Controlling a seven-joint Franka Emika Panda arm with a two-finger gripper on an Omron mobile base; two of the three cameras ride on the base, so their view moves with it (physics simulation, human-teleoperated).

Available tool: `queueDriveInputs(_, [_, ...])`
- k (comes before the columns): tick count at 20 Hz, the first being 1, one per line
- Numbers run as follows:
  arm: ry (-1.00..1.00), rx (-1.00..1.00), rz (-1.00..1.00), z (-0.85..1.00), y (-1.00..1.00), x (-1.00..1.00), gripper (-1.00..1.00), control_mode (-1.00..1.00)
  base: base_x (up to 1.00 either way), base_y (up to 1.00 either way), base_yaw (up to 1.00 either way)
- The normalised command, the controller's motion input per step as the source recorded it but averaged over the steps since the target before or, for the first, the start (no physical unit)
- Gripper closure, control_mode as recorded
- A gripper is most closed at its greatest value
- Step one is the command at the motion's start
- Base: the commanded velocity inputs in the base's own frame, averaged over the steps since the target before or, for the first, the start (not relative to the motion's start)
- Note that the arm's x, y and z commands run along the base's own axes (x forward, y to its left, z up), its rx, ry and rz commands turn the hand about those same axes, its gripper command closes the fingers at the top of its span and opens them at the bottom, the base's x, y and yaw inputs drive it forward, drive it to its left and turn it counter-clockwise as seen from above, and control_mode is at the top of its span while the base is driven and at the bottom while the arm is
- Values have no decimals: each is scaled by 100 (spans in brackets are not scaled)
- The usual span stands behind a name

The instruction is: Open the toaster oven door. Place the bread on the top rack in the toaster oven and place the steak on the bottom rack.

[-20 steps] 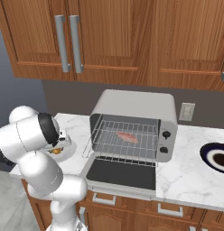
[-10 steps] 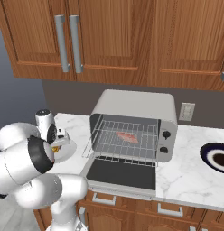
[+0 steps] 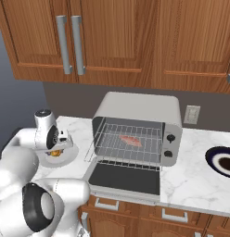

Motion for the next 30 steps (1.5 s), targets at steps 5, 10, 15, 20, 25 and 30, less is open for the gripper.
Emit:
queueDriveInputs(5, [1,0,0,45,-30,-30,100,-100,0,0,0])
queueDriveInputs(10, [0,0,-2,47,-34,-33,100,-100,0,0,0])
queueDriveInputs(15, [2,3,-3,35,-48,-24,100,-100,0,0,0])
queueDriveInputs(20, [1,0,0,28,-62,-16,100,-100,0,0,0])
queueDriveInputs(25, [3,0,-2,29,-58,-12,100,-100,0,0,0])
queueDriveInputs(30, [3,0,-8,24,-62,-2,100,-100,0,0,0])
